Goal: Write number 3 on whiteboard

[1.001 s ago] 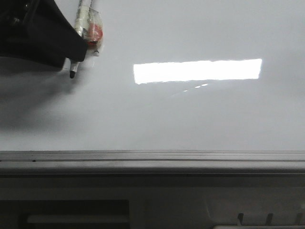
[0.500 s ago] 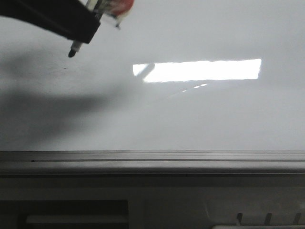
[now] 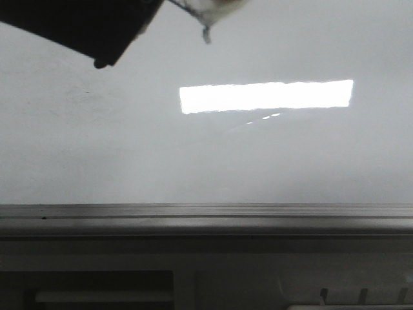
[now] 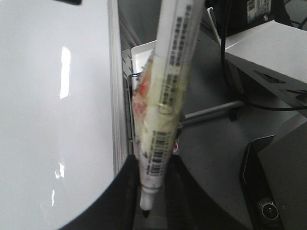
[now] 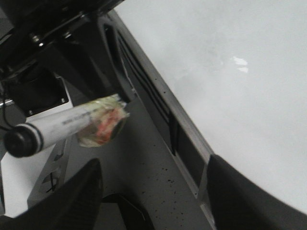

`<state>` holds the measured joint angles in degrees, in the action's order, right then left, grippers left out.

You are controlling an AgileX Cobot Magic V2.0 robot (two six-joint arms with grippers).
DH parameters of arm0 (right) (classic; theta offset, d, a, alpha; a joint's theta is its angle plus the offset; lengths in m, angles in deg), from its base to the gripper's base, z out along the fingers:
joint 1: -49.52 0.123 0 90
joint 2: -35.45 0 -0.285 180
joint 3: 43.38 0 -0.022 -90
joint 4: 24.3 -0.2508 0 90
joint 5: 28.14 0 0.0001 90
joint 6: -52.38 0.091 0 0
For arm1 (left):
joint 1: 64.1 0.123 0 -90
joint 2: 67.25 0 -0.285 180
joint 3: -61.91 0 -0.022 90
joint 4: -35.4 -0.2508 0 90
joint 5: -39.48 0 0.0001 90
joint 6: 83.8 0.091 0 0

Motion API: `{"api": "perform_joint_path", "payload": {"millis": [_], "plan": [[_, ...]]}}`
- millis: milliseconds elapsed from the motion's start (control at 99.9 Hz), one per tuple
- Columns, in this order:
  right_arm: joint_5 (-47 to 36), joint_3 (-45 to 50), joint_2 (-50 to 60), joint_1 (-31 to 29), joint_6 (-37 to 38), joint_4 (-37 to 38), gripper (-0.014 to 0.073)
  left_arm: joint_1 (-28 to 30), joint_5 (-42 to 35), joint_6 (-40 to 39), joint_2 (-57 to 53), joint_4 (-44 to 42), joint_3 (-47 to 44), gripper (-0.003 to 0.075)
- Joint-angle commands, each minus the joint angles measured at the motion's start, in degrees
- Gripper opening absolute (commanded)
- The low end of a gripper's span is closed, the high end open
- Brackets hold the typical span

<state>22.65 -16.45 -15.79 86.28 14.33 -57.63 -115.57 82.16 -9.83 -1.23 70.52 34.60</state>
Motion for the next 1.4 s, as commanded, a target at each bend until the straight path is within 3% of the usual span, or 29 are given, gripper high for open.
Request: {"api": "perform_joint_path", "payload": {"millis": [0, 340, 790, 1191, 1271, 1321, 1361, 1371, 1381, 1391], "plan": [[-3.32, -2.04, -0.84, 2.62, -1.07, -2.6, 0.0422, -0.52, -4.01, -0.08, -0.8, 1.82, 1.95, -0.0021], [-12.93, -2.04, -1.93, 11.45, -1.07, -2.6, 0.0422, -0.52, -5.53, -0.54, -0.8, 1.92, 1.95, -0.0021], [-16.12, -2.18, -8.9, 12.56, -1.07, -5.95, 0.0411, -0.52, -5.42, -0.63, -0.8, 4.53, 1.95, -0.0021], [-18.94, -2.18, -9.69, 12.56, -1.07, -7.99, -0.0042, -0.52, -6.82, -2.99, -0.8, 7.03, 1.95, -0.0012], [-19.61, -2.18, -9.7, 12.56, -1.07, -7.99, -0.0059, -0.52, -7.8, -5.77, -0.8, 8.21, 2.04, 0.0075], [-20.3, -2.18, -9.7, 12.56, -1.07, -7.99, -0.006, -0.52, -8.06, -7.0, -1.18, 8.78, 2.16, 0.0182], [-20.95, -2.18, -9.7, 12.56, -1.07, -7.99, -0.006, -0.52, -8.29, -9.11, -1.74, 8.9, 2.16, 0.0314], [-21.23, -2.18, -9.7, 12.56, -1.07, -7.99, -0.006, -0.52, -8.3, -9.49, -2.07, 8.9, 2.16, 0.0314], [-21.39, -2.18, -9.7, 12.56, -1.07, -7.99, -0.006, -0.52, -8.49, -10.25, -2.23, 8.9, 2.16, 0.037], [-21.57, -2.18, -9.7, 12.56, -1.07, -7.99, -0.006, -0.52, -8.56, -10.58, -2.55, 8.9, 2.16, 0.037]]}}
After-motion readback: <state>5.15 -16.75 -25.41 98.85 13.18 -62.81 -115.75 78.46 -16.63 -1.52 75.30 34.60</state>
